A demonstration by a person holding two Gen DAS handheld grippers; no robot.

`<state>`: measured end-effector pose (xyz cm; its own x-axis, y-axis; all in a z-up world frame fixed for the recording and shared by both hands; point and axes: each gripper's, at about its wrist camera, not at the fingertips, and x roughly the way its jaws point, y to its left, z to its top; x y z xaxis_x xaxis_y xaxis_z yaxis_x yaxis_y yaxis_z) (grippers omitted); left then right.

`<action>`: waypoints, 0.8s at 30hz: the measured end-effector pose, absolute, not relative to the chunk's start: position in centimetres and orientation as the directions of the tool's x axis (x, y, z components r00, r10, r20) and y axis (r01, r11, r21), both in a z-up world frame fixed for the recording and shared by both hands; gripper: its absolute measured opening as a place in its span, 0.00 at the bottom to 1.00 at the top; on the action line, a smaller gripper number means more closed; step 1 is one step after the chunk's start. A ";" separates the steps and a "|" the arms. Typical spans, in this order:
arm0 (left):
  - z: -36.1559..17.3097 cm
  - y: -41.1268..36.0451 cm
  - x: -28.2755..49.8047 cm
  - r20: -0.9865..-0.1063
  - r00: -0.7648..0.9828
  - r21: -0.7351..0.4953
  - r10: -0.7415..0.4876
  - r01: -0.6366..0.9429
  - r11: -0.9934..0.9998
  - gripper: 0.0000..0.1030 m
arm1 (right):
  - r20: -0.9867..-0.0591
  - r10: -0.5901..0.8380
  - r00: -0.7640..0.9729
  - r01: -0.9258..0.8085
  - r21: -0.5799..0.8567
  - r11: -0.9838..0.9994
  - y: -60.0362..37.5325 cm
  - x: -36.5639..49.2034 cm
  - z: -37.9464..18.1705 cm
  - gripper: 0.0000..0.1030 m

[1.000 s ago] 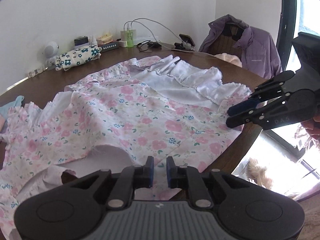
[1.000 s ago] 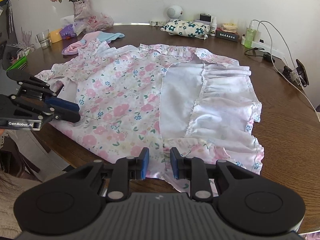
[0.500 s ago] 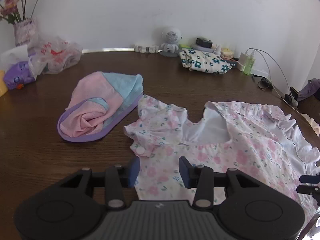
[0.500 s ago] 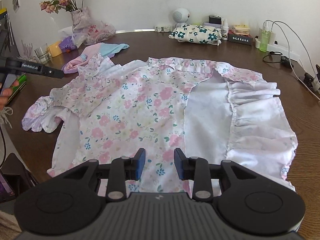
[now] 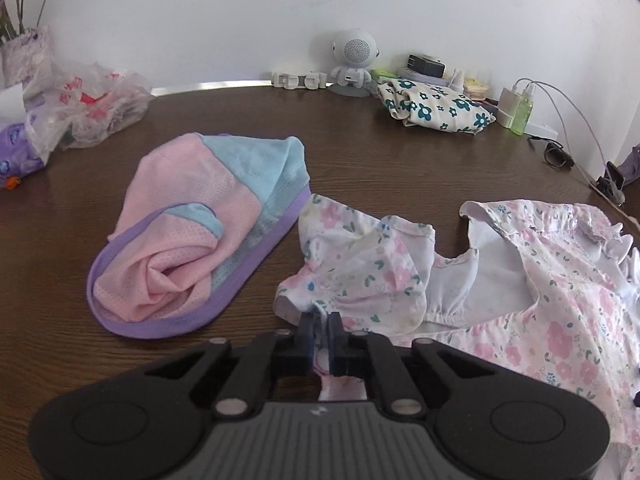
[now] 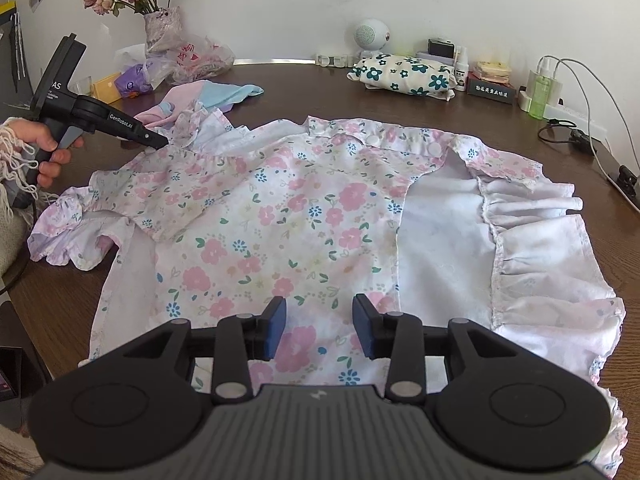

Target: Fold clothes

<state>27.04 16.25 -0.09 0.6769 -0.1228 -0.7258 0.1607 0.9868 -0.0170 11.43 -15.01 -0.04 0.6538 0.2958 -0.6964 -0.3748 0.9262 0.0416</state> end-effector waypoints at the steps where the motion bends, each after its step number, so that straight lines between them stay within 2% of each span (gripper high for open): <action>1: 0.0 16.2 26.9 -0.718 0.690 0.015 -0.090 0.144 0.989 0.05 | -0.696 0.290 0.657 -0.374 0.034 0.927 -14.9 11.3 -0.1 0.36; 5: -0.1 16.8 26.9 -0.713 0.699 0.034 -0.056 0.114 0.993 0.05 | -0.691 0.283 0.665 -0.369 0.025 0.929 -14.8 11.2 -0.2 0.36; 6: -0.1 17.1 26.8 -0.710 0.701 0.018 -0.069 0.115 0.993 0.06 | -0.690 0.284 0.666 -0.369 0.026 0.929 -14.9 11.3 -0.2 0.36; 7: 0.0 17.4 26.8 -0.707 0.702 -0.006 -0.084 0.112 0.994 0.11 | -0.689 0.284 0.667 -0.369 0.026 0.929 -14.9 11.3 -0.2 0.36; 10: 0.8 18.6 26.2 -0.685 0.718 -0.085 -0.125 0.091 0.992 0.15 | -0.684 0.285 0.672 -0.369 0.026 0.929 -15.0 11.3 -0.3 0.36; 11: 1.1 19.0 26.0 -0.683 0.718 -0.107 -0.139 0.089 0.990 0.17 | -0.682 0.286 0.673 -0.368 0.025 0.929 -15.0 11.3 -0.3 0.36; 13: 1.1 19.5 25.8 -0.708 0.684 -0.158 -0.178 0.093 0.983 0.31 | -0.678 0.287 0.676 -0.368 0.026 0.929 -15.1 11.2 -0.4 0.36; 17: 0.3 19.0 25.6 -0.743 0.643 -0.157 -0.185 0.101 0.982 0.31 | -0.674 0.292 0.679 -0.376 0.023 0.926 -14.9 11.0 -0.4 0.42; 19: 0.1 18.5 25.5 -0.749 0.643 -0.125 -0.159 0.098 0.987 0.27 | -0.672 0.291 0.681 -0.377 0.020 0.926 -14.7 10.9 -0.5 0.43; 21: 0.1 18.2 25.5 -0.751 0.645 -0.109 -0.144 0.094 0.990 0.14 | -0.671 0.293 0.681 -0.377 0.022 0.926 -14.8 10.9 -0.5 0.43; 24: 0.1 17.6 25.4 -0.745 0.663 -0.018 -0.070 0.085 0.996 0.13 | -0.669 0.294 0.682 -0.377 0.023 0.926 -14.9 10.9 -0.5 0.43</action>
